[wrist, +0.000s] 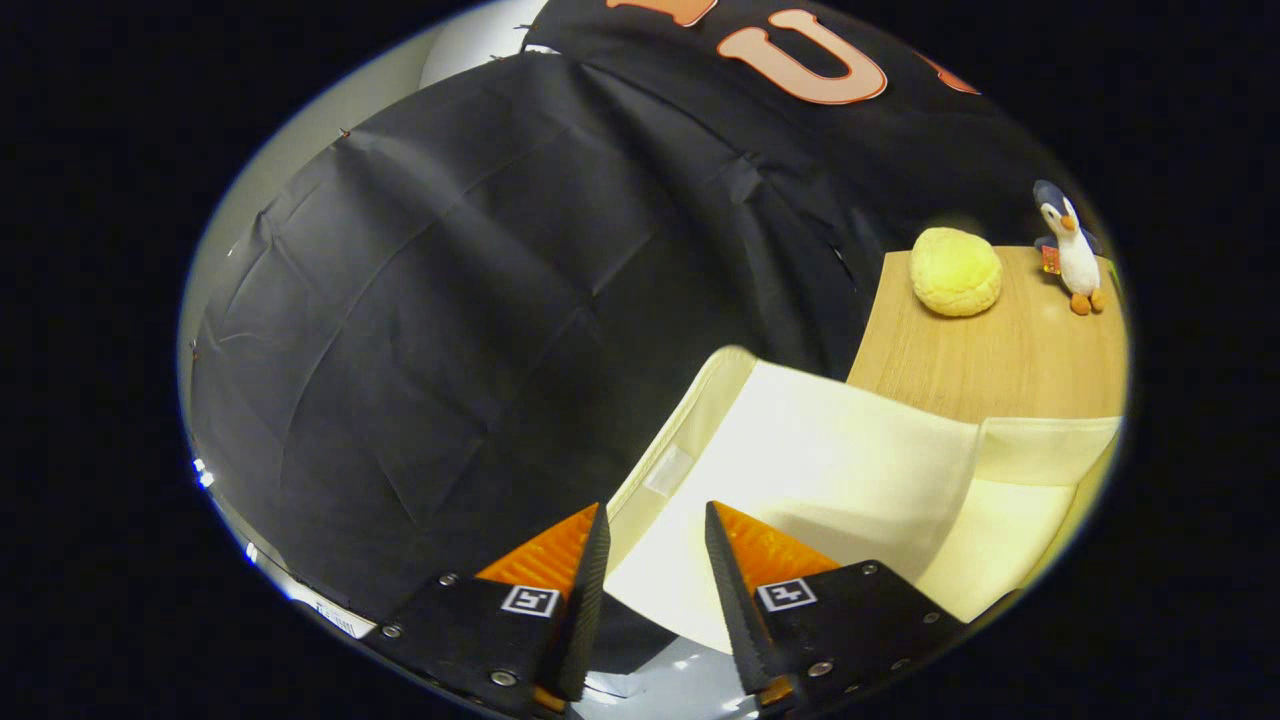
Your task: Open the storage box then place both shoes into the box .Put the left shoe in first, then the right shoe, with the right side of both shoes facing outward in a uniform manner.
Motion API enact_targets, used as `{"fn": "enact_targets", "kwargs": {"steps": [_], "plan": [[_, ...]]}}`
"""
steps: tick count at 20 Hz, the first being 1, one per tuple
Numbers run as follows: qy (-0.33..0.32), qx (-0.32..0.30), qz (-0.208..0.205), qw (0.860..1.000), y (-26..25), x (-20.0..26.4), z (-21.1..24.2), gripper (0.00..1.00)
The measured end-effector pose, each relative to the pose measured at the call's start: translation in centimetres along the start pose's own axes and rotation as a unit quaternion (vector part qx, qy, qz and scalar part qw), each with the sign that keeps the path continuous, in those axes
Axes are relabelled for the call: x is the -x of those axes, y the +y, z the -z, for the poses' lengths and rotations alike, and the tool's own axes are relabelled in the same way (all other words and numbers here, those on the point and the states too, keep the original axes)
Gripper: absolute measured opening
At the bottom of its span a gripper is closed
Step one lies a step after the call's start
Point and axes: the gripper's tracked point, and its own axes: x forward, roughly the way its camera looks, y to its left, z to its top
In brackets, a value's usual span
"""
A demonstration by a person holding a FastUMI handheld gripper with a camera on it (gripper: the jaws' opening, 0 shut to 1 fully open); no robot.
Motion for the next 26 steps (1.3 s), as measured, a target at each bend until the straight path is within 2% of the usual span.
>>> {"fn": "enact_targets", "kwargs": {"steps": [1,3,11,16,21,23,26], "plan": [[-0.003,0.003,0.009,1.000,-0.6,0.7,0.0,0.65],[-0.012,0.007,0.028,0.999,-2.8,3.3,-0.3,0.72],[-0.075,0.029,0.161,0.984,-16.7,14.2,-1.1,0.84],[-0.065,0.020,0.242,0.968,-25.7,21.1,2.6,0.84],[-0.049,0.015,0.327,0.943,-33.0,26.2,6.6,0.84],[-0.033,0.014,0.347,0.937,-35.2,27.3,8.4,0.84],[0.003,-0.011,0.353,0.935,-37.5,28.1,12.4,0.81]]}}
